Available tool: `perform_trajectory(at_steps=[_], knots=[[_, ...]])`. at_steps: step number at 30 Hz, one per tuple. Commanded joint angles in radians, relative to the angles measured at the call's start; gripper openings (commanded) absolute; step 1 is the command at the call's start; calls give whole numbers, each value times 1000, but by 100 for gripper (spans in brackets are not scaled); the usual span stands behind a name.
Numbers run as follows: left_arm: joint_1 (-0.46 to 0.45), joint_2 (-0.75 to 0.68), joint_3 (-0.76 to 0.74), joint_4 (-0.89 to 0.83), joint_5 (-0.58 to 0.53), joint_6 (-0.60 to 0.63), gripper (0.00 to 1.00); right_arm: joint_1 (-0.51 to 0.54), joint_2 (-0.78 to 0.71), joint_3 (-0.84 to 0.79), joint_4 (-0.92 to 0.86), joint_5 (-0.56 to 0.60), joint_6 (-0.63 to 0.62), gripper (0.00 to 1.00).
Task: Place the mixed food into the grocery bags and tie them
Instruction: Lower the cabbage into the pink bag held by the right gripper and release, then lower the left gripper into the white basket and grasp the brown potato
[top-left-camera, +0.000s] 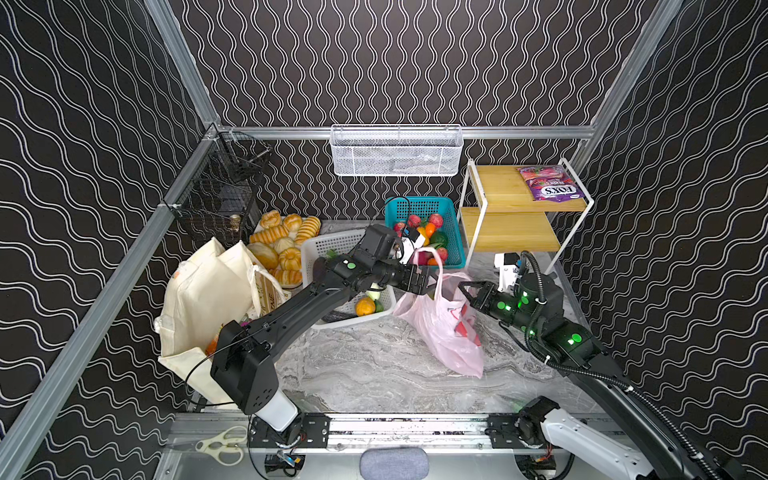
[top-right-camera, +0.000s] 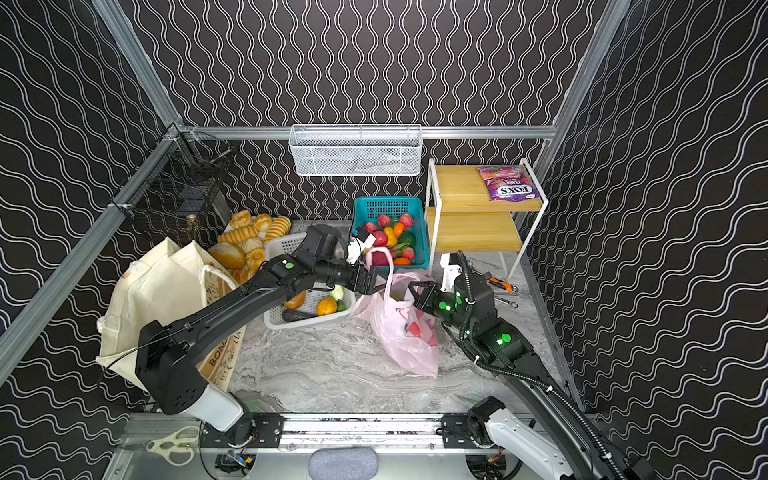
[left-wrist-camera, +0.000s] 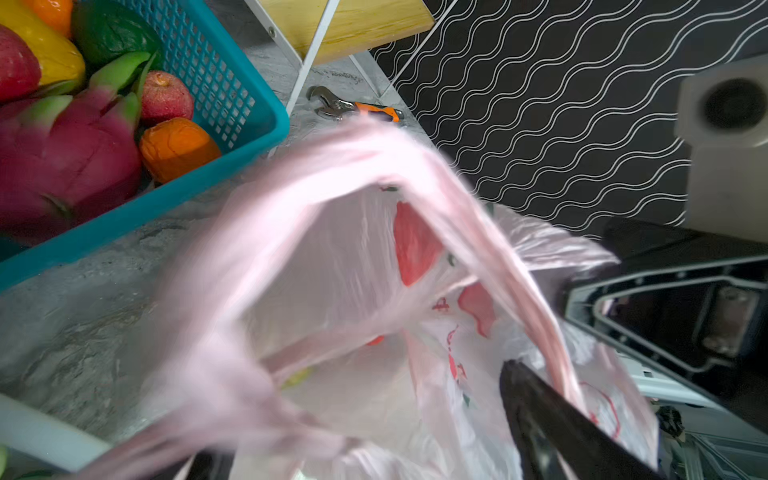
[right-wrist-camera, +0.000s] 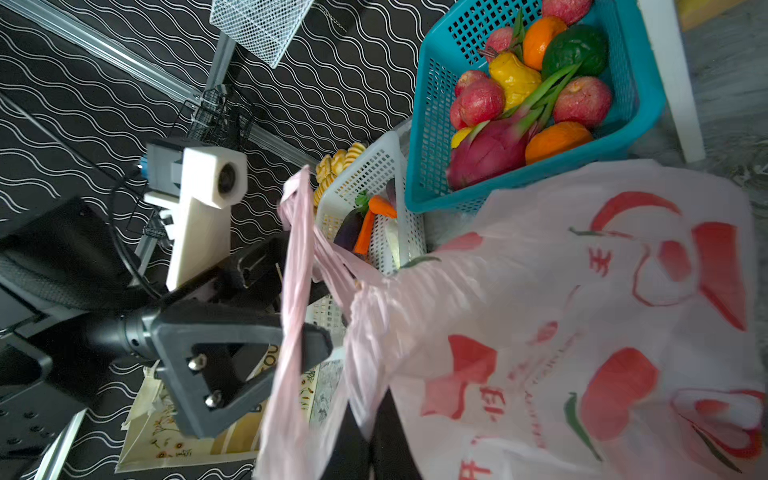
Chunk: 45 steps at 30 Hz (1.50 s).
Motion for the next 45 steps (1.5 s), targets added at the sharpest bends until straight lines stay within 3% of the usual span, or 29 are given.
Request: perform_trajectory(at_steps=[1,7,10,16,22,28,34,38,45], knots=[[0,-4,17,35,18,-9,94,-5,-14,-13,30,25,53,0],[-1,-123,-34,87,-41,7,89,-27,-3,-5,-117,175,127,0],[-2,-203,-60,84,-120,29,88,-41,8,-10,-115,156,120,0],[0,-330,-106,-24,-404,52,89,-44,28,-14,-59,111,112,0],[43,-266,-24,-312,-698,-9,84,-44,30,5,-67,112,71,0],[224,-198,-57,-394,-581,-78,83,-45,32,24,-89,114,39,0],[321,-55,-27,-479,-591,58,84,-45,31,21,-84,104,34,0],[328,68,37,-564,-640,180,82,-44,25,26,-86,103,29,0],[356,239,79,-578,-717,261,76,-45,30,46,-96,105,13,0]])
